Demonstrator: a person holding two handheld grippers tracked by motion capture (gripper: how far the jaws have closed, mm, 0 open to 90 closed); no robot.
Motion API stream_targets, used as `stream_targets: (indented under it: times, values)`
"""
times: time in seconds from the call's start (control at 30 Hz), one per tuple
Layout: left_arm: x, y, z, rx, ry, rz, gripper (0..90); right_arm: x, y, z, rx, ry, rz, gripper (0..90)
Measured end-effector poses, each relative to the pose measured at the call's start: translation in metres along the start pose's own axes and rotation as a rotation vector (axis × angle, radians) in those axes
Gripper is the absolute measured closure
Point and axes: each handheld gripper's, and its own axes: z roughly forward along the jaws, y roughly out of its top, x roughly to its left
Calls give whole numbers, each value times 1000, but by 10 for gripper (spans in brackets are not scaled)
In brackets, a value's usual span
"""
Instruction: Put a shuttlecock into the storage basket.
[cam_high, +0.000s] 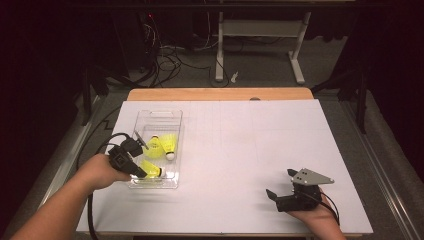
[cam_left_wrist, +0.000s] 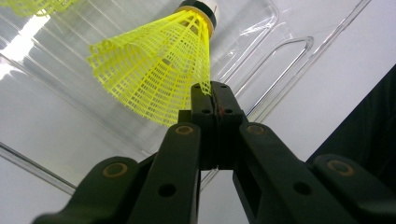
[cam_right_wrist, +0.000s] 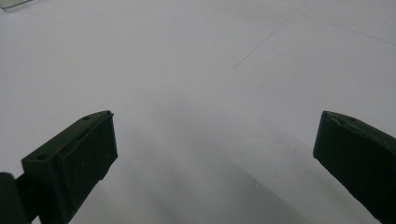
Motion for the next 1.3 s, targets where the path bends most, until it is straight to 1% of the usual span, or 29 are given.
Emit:
stream_targets:
  times: [0.07,0.1,0.13,0.33,0.53,1.0,1.1,1.13,1.3]
  values:
    - [1,-1,1,0,-6,-15,897,0,0,0,0,0,0,2]
    - [0,-1,2,-9,-14,-43,896,0,0,0,1,0,-1,2]
    - [7,-1,0,38,1,32,896,0,0,0,1,0,-1,2]
    - [11,-4,2,34,-7,6,892,0,0,0,4,-1,-3,2]
    - [12,-4,3,43,-2,0,885,0,0,1,4,-1,-3,2]
    - [13,-4,2,48,13,-41,797,0,0,-1,1,-4,-3,2]
    - [13,-4,-1,45,15,-44,788,0,0,-1,1,-4,-3,2]
    - [13,-5,-2,38,15,-51,781,0,0,-1,1,-4,-4,2]
    - [13,-5,-7,33,20,-50,767,0,0,0,2,-4,-4,2]
